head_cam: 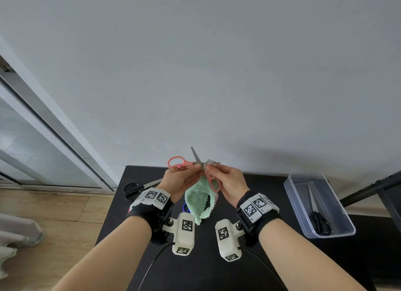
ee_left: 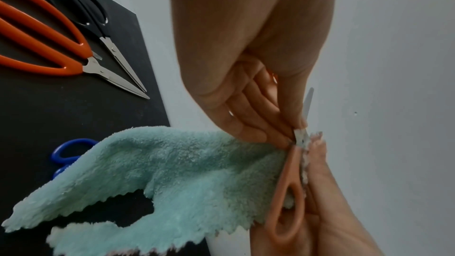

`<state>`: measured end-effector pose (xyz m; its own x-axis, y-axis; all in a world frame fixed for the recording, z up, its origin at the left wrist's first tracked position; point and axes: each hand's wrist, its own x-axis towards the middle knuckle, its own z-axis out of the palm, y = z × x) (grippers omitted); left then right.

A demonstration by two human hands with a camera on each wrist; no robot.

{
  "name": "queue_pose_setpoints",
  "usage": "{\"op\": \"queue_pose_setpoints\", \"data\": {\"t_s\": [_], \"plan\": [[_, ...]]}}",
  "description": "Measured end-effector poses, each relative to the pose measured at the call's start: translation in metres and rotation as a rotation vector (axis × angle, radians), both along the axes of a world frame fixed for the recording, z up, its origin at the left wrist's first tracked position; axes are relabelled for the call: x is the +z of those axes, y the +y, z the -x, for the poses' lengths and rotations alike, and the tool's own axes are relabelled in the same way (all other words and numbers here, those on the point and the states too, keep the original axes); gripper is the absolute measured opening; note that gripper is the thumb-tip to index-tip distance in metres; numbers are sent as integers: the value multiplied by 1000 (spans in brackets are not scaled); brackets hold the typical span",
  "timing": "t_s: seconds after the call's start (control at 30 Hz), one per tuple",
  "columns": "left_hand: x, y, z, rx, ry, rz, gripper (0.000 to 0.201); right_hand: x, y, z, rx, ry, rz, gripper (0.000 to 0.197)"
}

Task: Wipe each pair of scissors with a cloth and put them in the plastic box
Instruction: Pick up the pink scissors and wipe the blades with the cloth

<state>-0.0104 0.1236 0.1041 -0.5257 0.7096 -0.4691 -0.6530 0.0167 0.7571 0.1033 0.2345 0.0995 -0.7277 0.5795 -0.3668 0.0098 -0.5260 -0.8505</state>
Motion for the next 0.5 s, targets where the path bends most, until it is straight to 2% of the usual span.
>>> {"op": "queue_pose_setpoints", "data": {"t_s": [0.23, 0.37, 0.5], "plan": [[-2, 0, -5, 5, 82, 26, 13, -1, -1, 7, 13, -95, -151, 21], [0, 3, -5, 14, 103, 24, 11, -2, 2, 7, 20, -109, -190, 9], [1, 5, -1, -3, 121, 36, 15, -1, 5, 6, 25, -109, -196, 6]]}}
